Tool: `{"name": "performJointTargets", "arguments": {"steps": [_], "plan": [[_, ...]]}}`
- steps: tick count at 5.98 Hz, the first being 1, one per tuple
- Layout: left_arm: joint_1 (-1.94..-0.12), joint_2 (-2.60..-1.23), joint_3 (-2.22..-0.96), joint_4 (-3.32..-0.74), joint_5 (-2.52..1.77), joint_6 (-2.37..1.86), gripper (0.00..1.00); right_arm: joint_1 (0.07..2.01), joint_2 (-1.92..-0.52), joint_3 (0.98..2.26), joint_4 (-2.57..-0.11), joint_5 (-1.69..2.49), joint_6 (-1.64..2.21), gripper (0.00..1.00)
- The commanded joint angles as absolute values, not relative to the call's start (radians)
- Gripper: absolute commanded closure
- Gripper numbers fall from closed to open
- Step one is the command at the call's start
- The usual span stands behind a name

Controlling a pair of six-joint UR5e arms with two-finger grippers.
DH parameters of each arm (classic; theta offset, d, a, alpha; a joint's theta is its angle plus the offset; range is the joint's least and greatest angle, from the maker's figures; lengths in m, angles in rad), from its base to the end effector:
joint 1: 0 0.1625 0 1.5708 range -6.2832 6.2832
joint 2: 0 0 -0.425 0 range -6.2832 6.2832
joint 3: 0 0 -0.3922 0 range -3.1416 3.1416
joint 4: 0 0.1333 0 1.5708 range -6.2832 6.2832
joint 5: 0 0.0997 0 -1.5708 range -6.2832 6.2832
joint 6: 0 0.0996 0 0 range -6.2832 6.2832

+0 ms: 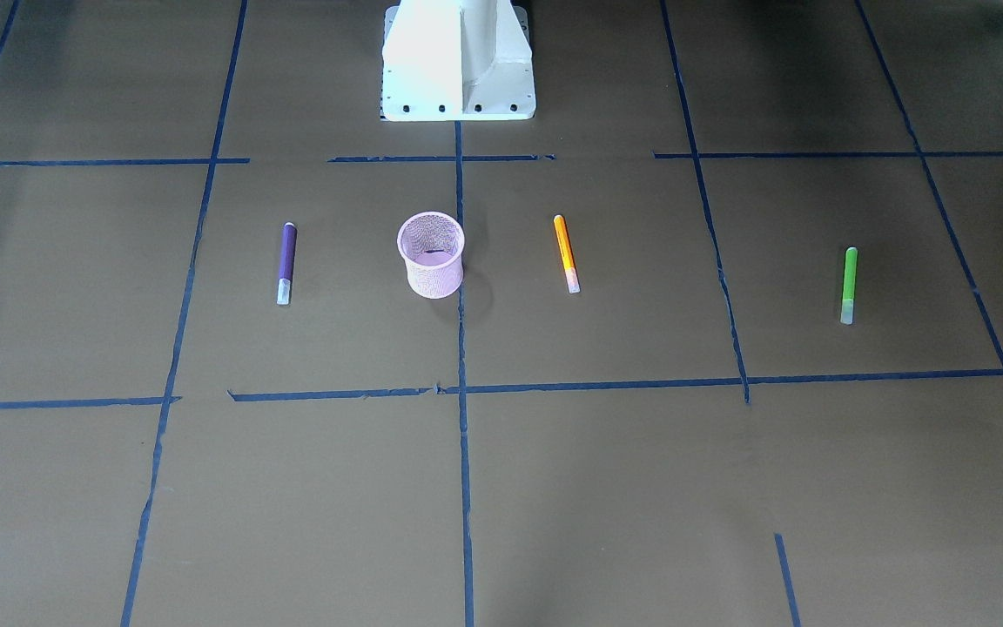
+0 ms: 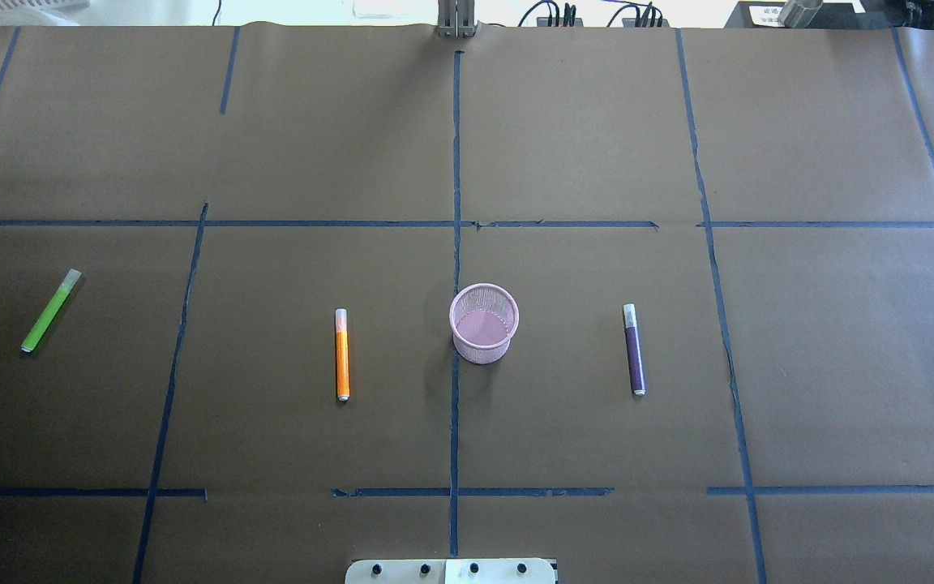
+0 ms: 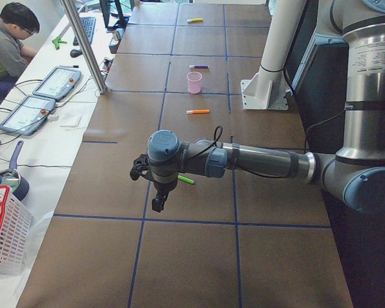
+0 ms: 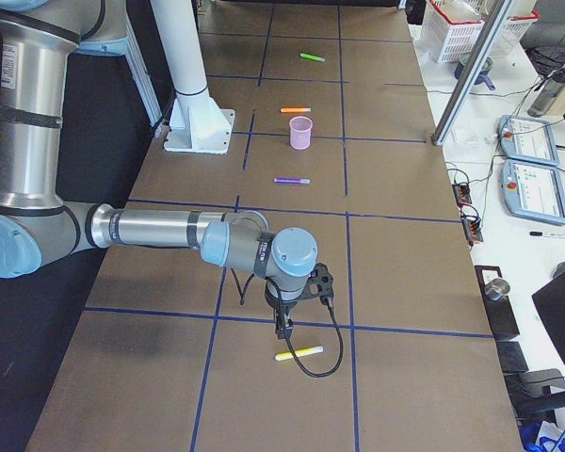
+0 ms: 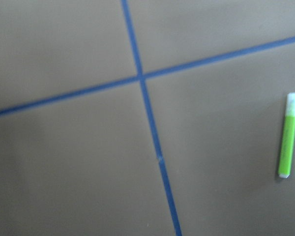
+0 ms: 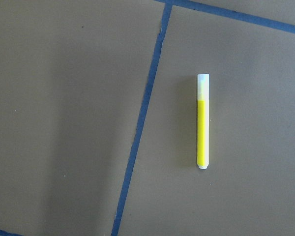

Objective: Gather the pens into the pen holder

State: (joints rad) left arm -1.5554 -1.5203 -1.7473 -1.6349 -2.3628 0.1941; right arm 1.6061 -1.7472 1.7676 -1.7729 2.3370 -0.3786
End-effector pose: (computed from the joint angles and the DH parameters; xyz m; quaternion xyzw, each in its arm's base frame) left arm -0.0550 -0.4797 0.5875 0.1215 0.3746 0.1324 0.9096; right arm 0.0784 -0.4001 0.6615 -0.0059 -0.3816 -0.1244 0.9159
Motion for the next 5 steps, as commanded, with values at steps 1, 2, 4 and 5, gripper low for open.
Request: {"name": "performJointTargets", "arguments": {"steps": [1,2,4,5], "plan": [[-1.493,-1.548,-1.755,-1.683,-2.364,0.04,0.0,1.606,-1.747,1.769,-1.773,2.341,-0.379,0.0],[-1.377,-1.545,-1.752,-1.813,-2.352,-0.065,0.0,1.606,-1.747,1.773,-1.772,2.341,-0.382,0.0],[-1.174,-1.551,-1.727,-1.908,-2.347,-0.265,0.0,1.605,-1.743,1.781,-1.703,2.336,-0.382,0.0],[-1.078,-1.572,-1.721,-1.928,-2.259,-0.306,0.0,1.605,-1.747,1.778,-1.689,2.336,-0.377,0.0]]}}
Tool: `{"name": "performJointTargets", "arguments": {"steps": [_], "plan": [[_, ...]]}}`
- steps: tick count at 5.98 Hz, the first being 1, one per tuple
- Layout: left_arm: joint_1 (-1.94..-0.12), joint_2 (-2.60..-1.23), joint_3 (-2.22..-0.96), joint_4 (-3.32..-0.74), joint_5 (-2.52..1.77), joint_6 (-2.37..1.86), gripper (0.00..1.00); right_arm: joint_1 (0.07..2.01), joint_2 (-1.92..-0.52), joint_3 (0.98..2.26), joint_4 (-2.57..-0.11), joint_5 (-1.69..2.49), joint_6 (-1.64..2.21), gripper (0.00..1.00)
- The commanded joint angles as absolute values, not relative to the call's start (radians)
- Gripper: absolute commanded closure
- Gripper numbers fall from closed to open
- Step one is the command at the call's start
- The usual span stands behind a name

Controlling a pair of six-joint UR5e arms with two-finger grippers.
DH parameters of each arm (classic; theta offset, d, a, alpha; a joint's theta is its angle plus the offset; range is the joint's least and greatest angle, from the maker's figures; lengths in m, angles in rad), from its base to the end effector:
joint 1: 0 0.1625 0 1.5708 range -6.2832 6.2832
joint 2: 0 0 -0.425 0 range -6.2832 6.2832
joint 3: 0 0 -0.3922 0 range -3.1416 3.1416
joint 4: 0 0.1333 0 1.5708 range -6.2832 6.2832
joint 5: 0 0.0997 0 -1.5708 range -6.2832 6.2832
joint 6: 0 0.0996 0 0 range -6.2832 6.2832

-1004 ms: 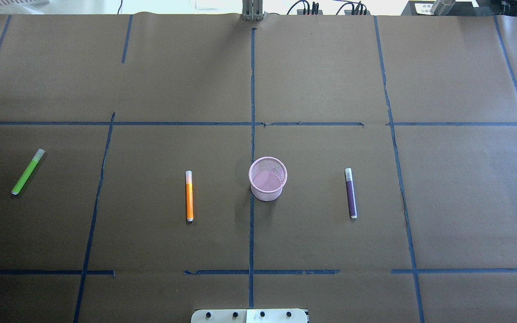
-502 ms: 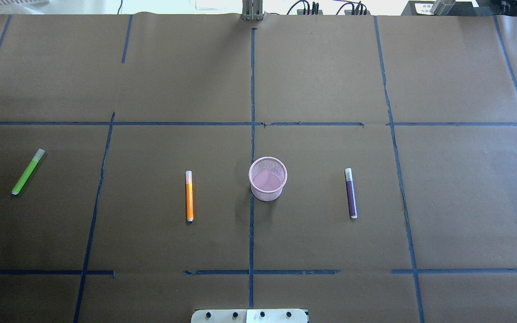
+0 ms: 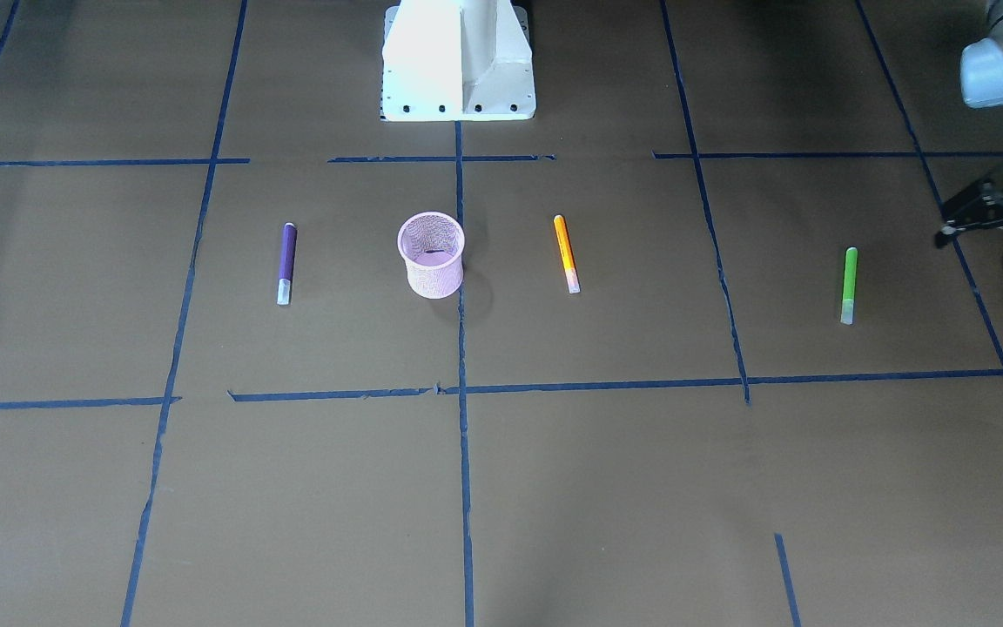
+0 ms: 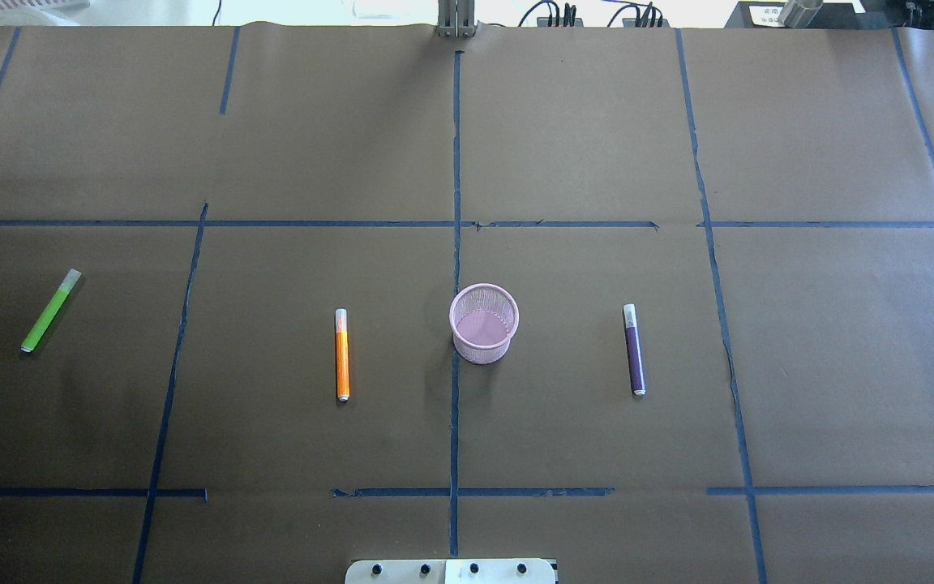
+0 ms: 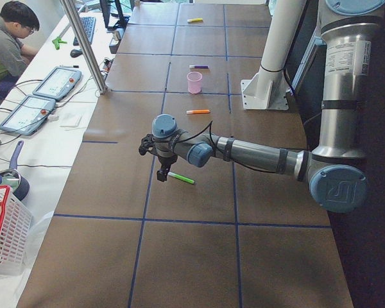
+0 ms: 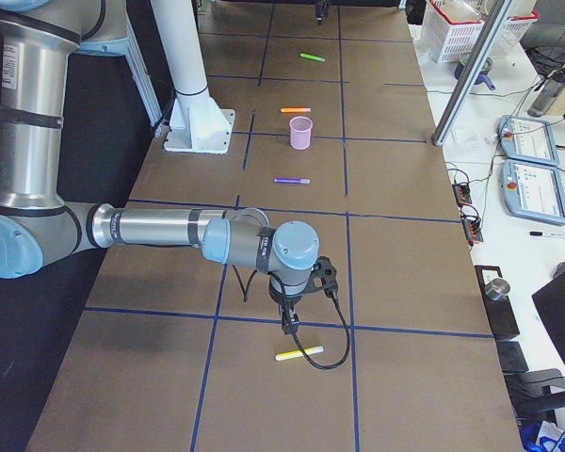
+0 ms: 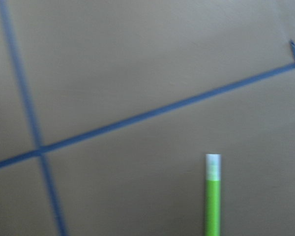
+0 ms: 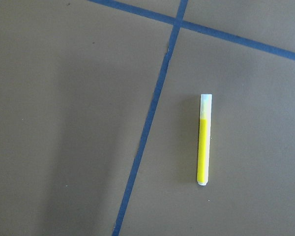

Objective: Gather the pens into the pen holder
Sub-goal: 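Lower the left gripper onto the green marker and grasp it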

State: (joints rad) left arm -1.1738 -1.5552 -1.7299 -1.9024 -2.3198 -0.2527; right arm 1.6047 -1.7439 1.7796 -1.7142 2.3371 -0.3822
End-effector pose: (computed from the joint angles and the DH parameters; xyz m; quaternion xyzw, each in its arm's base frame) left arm 0.1343 -0.4897 0.5506 0.0941 0.4068 0.1511 0.8960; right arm 0.0781 -0.4077 0.6492 0.0283 -0.3756 -0.1407 0.9156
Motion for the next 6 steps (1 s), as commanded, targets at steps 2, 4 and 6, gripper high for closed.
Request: {"name": "performJointTargets", "arguments": {"steps": [2,4,6], "plan": [[-0.994,-1.603,-1.628,-2.064,-2.171,-0.498,0.0,1.603,-1.747,1.767,-1.689,2.338,-0.379,0.0],[-0.939,-1.661,-1.522,-2.155,-2.146,-0.563,0.0,1.603,-1.747,1.767,-1.689,2.338,-0.379,0.0],[-0.934,-1.66,-1.523,-2.155,-2.135,-0.588,0.14,1.603,-1.747,1.767,-1.689,2.336,-0.379,0.0]]}}
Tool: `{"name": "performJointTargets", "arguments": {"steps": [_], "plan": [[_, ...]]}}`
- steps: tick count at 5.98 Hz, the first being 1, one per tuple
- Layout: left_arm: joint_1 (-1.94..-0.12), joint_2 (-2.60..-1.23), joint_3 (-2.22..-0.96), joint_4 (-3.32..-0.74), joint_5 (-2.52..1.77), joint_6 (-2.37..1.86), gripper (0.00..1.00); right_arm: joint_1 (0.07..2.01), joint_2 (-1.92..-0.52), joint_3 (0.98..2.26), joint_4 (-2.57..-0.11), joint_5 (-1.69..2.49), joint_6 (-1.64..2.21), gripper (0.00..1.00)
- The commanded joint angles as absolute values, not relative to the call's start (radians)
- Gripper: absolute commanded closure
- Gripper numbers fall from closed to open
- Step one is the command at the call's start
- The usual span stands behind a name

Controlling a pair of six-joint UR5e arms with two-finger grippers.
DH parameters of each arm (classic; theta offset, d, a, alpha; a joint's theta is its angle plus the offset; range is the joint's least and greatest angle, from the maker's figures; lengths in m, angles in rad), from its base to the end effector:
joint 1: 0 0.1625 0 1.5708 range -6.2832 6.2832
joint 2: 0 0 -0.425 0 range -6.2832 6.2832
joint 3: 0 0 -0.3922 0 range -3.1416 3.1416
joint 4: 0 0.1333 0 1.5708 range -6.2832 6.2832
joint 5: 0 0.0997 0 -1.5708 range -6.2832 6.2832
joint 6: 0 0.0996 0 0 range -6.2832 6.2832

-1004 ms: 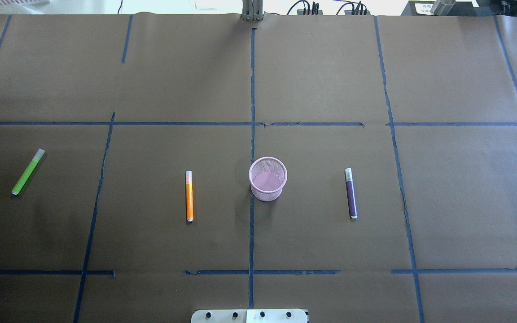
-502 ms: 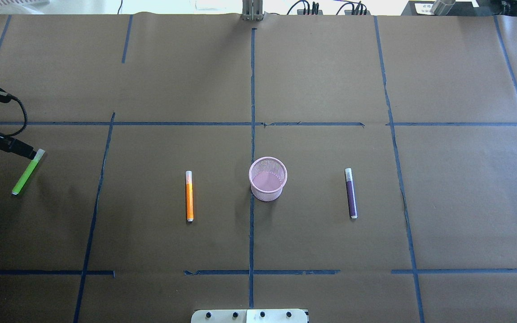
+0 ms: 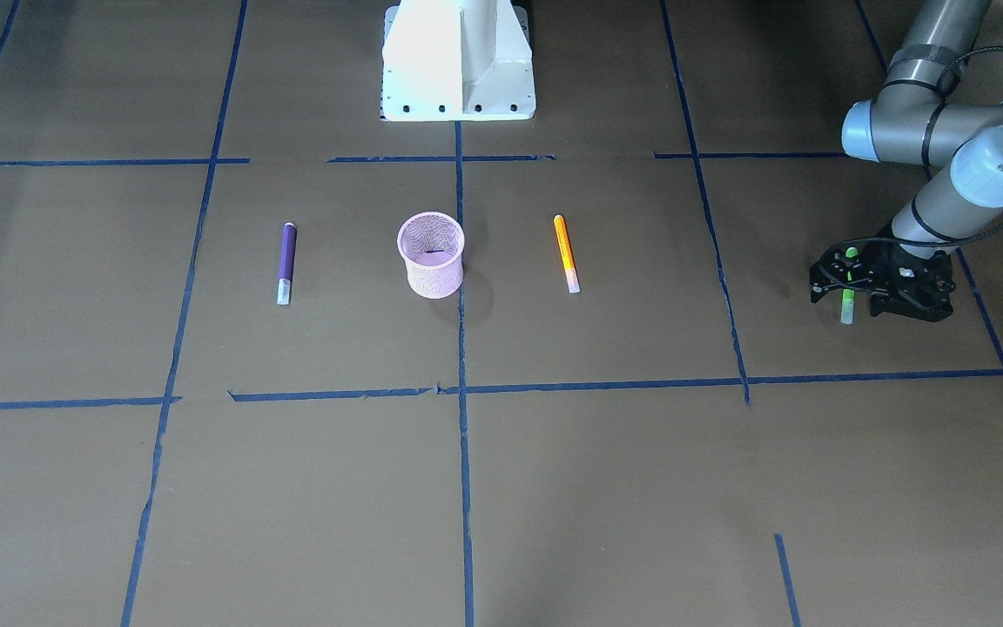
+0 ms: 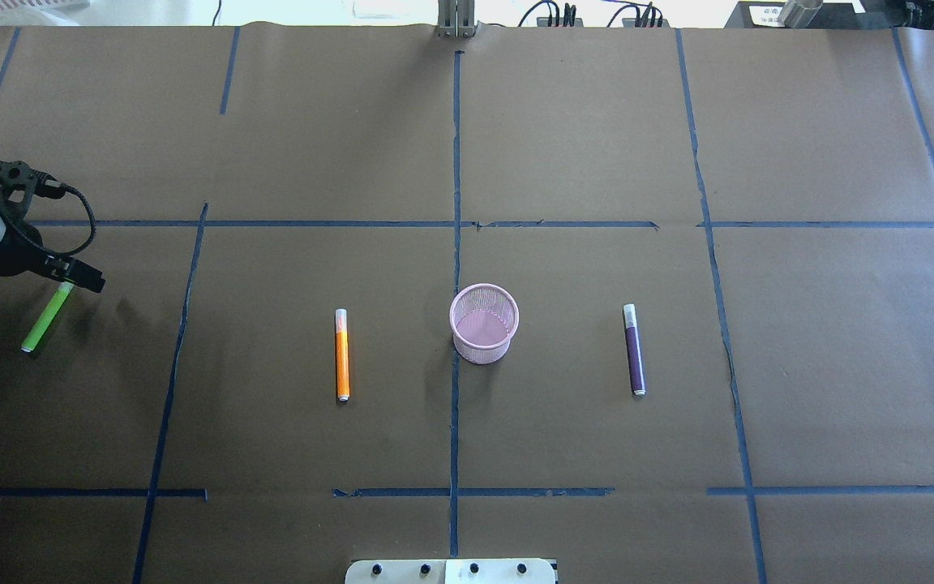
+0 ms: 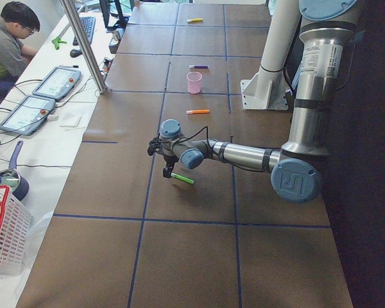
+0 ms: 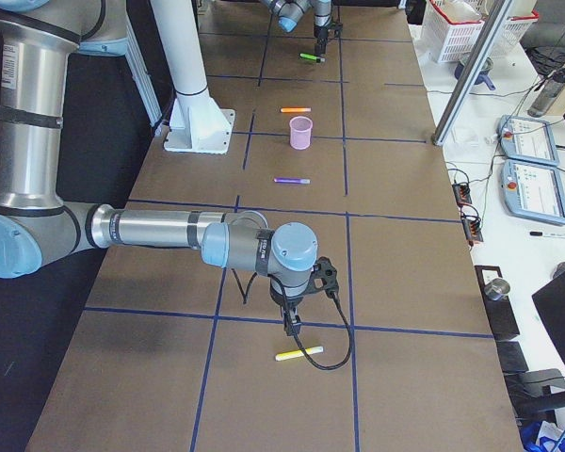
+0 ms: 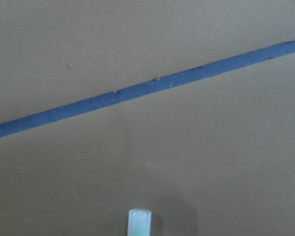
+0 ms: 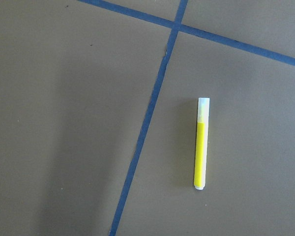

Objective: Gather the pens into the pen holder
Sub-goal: 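Lower the left gripper onto the green marker and grasp it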

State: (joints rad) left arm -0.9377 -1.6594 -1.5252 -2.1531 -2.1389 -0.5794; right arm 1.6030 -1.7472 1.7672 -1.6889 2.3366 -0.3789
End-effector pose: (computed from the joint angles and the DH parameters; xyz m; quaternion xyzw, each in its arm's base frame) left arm 0.2667 -0.4982 0.5787 0.0907 0.3874 0.1107 0.9107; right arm 0.0774 -0.4074 0.6543 0.0316 -0.3746 -0.1418 0.9157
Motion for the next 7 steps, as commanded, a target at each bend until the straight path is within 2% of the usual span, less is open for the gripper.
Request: {"name": "performJointTargets", "arguments": {"steps": [1,4,6,7], "plan": [[-0.937,-1.649,-1.531,-2.155,-2.141,-0.584,0.18,1.603,-1.747,1.767,-1.689,2.336,-0.379,0.0],[-0.94,-1.611,-1.532,-2.158,-2.145,-0.577,0.2,1.603,-1.747,1.767,-1.689,2.336,-0.379,0.0],[-0.939,-1.611,-1.528,-2.157,-2.145,-0.577,0.31,1.603,-1.747,1.767,-1.689,2.336,-0.379,0.0],[-0.939,-1.611,-1.528,-2.157,-2.145,-0.577,0.42,1.603,-1.747,1.767,-1.687,2.336,-0.379,0.0]]}}
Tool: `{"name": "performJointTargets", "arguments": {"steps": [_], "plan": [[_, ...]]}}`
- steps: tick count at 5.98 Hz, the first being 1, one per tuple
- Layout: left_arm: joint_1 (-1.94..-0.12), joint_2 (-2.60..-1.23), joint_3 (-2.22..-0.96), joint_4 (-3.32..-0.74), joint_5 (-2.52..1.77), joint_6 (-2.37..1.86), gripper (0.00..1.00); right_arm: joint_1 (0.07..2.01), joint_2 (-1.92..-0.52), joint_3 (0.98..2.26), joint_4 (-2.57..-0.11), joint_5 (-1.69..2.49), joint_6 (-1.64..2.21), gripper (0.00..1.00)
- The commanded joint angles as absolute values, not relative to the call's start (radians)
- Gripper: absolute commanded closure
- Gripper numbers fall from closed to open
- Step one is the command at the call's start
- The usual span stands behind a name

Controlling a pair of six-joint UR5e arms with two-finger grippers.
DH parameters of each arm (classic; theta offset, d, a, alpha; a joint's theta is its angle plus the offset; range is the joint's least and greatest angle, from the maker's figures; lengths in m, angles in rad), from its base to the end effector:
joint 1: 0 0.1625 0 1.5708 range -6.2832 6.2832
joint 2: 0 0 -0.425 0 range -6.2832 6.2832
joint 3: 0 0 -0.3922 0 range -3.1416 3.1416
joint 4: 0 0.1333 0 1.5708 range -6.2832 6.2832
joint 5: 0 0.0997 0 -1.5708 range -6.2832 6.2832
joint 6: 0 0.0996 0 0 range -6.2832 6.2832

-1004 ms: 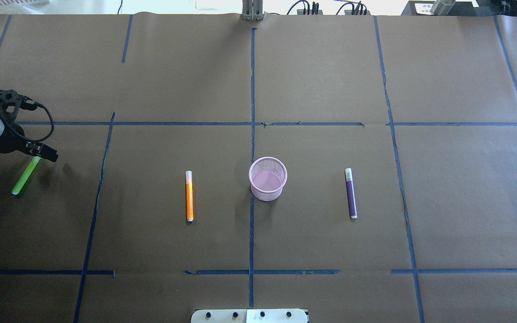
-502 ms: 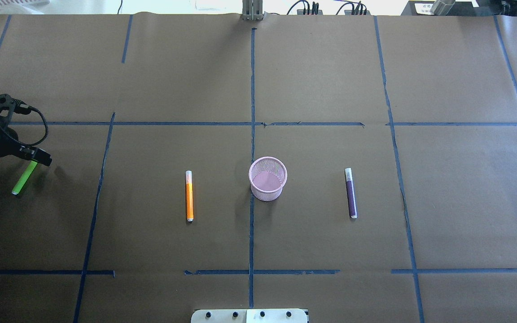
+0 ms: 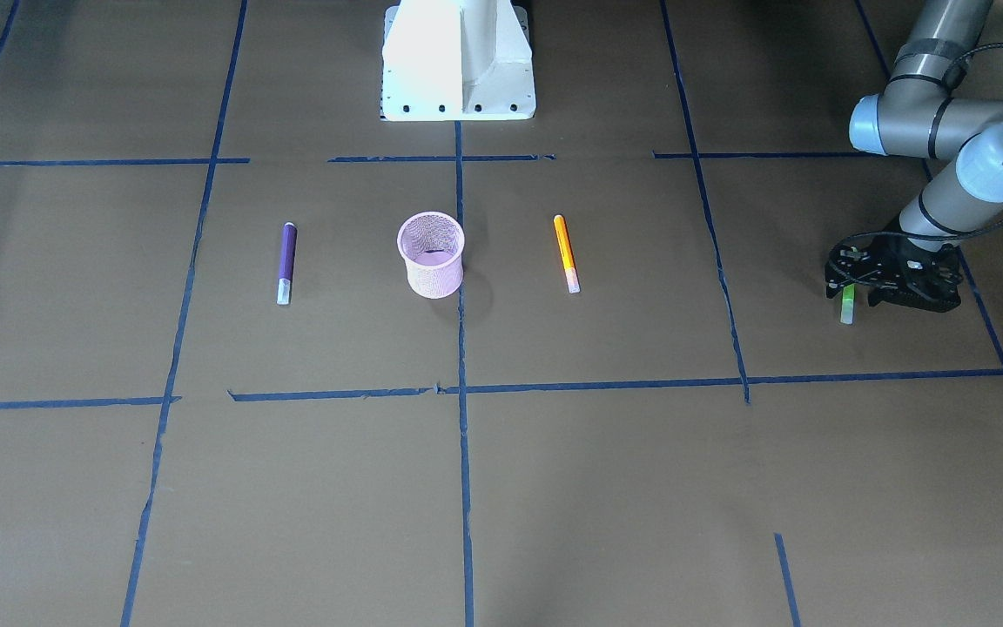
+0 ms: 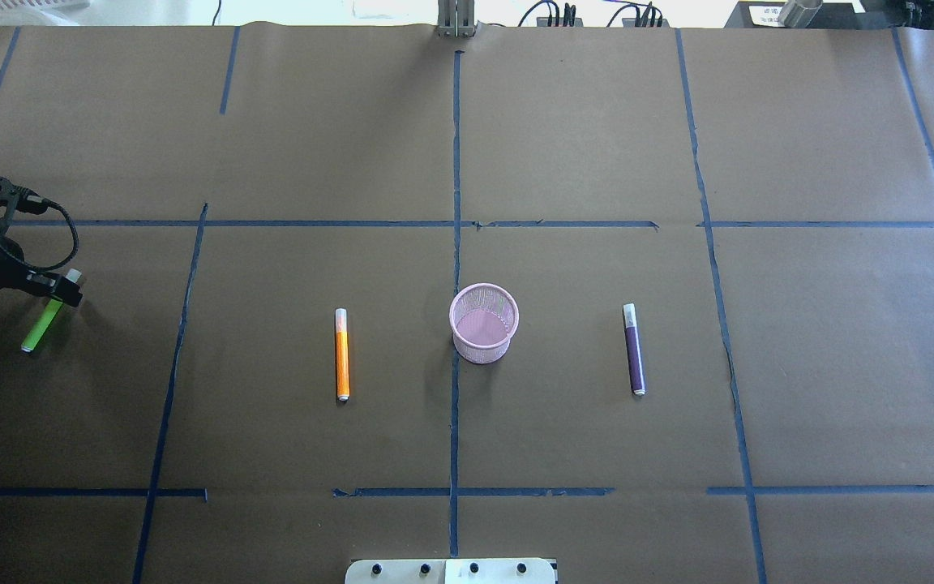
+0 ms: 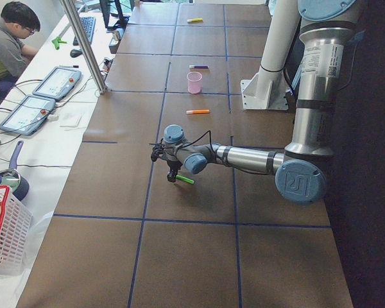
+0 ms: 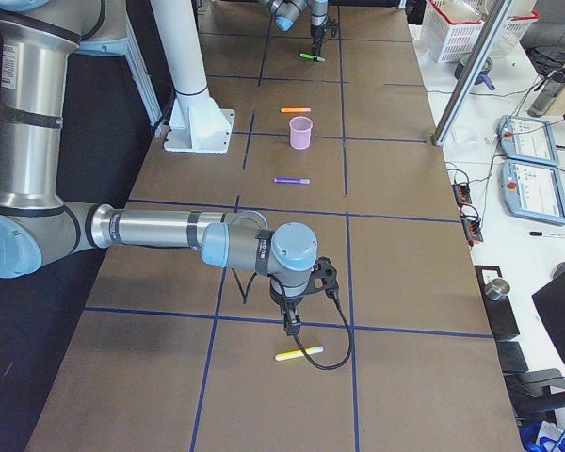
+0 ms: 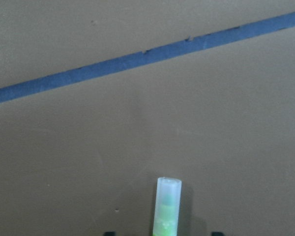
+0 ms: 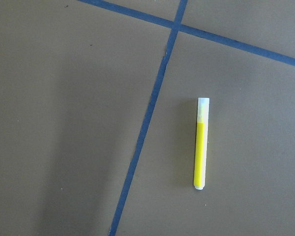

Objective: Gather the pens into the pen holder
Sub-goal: 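Lower the left gripper onto the green marker and grasp it, then lift the green marker upright with the left gripper toward the pen cup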

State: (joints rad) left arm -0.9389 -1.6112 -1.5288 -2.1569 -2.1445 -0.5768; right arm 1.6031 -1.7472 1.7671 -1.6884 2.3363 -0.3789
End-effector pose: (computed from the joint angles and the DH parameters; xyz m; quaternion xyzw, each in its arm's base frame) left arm 0.2542 -0.4815 0.6025 0.0734 0.3800 0.1068 0.9159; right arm 0.0775 -0.4075 0.6543 0.0318 -0.3744 -0.1418 0.9158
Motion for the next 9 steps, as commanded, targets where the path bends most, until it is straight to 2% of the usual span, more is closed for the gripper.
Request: {"name": "performJointTargets", "arguments": {"steps": [1,2,3,5,7,9], "plan": [[-0.939,-1.611,-1.532,-2.155,-2.145,-0.577,0.74,1.603,-1.747,1.767,-1.689,2.336,-0.379,0.0],[-0.939,-1.611,-1.534,-2.155,-2.145,-0.577,0.96,1.603,-1.747,1.767,-1.689,2.335,-0.379,0.0],[-0.94,-1.609,-1.537,-2.155,-2.143,-0.577,1.0,1.603,-1.747,1.767,-1.689,2.336,-0.379,0.0],[-0.951,-1.597,-1.602,-2.155,-2.131,-0.583,1.0,1.603,-1.747,1.769,-1.689,2.338,-0.377,0.0],[-1.014,-1.578,-1.754,-2.152,-2.064,-0.588,1.0,1.603,-1.747,1.772,-1.687,2.338,-0.377,0.0],[-1.002,-1.604,-1.911,-2.149,-2.04,-0.584,1.0,1.603,-1.746,1.779,-1.687,2.338,-0.379,0.0]]}}
